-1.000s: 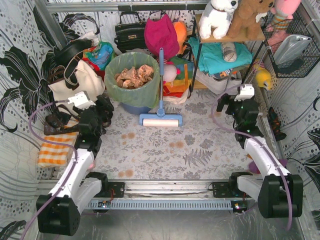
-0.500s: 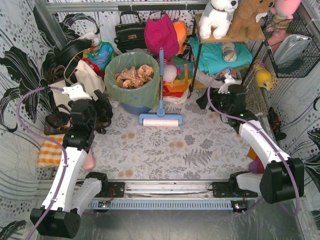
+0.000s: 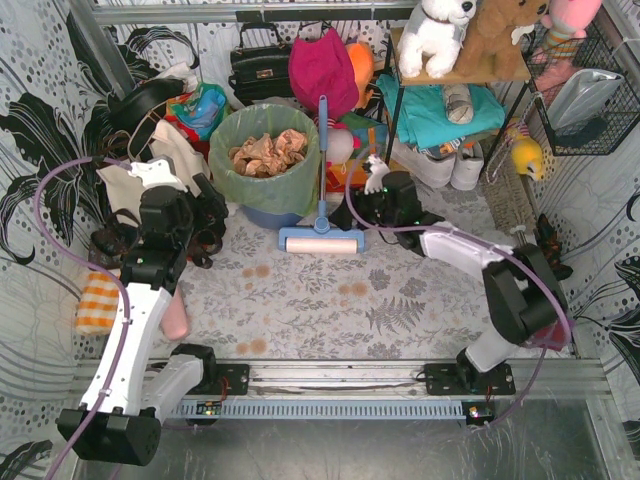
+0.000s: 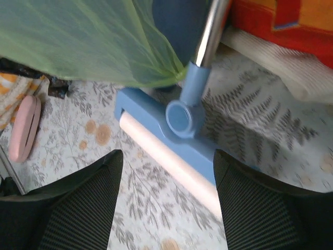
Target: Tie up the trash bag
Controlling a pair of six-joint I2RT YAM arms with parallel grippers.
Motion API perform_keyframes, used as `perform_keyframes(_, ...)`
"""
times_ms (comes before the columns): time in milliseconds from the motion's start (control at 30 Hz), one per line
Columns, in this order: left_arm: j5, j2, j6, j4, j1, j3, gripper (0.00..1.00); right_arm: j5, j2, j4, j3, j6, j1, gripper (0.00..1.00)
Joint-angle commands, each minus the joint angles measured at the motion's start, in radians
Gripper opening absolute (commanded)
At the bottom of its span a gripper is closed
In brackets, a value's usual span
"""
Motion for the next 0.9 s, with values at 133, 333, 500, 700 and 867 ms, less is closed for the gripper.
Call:
perform_keyframes(133,0.036,-0.025,-0.023,-0.033,0.004,0.004,0.98,0.095,0.269,0.069,0.258,0.036,0.057,0.57)
perform_keyframes(333,0.016,-0.033,-0.005,-0.053,0.004,0.009,0.98,0.152,0.374,0.057,0.327,0.044,0.064,0.5)
perform_keyframes(500,0.013,-0.037,-0.002,-0.059,0.004,0.01,0.98,0.156,0.408,0.066,0.329,0.048,0.067,0.45)
perform_keyframes(700,0.023,-0.029,-0.002,-0.062,0.004,0.012,0.98,0.117,0.451,0.156,0.32,0.057,0.073,0.37)
perform_keyframes(867,0.023,-0.038,-0.005,-0.062,0.004,0.008,0.98,0.123,0.475,0.163,0.349,0.055,0.08,0.31)
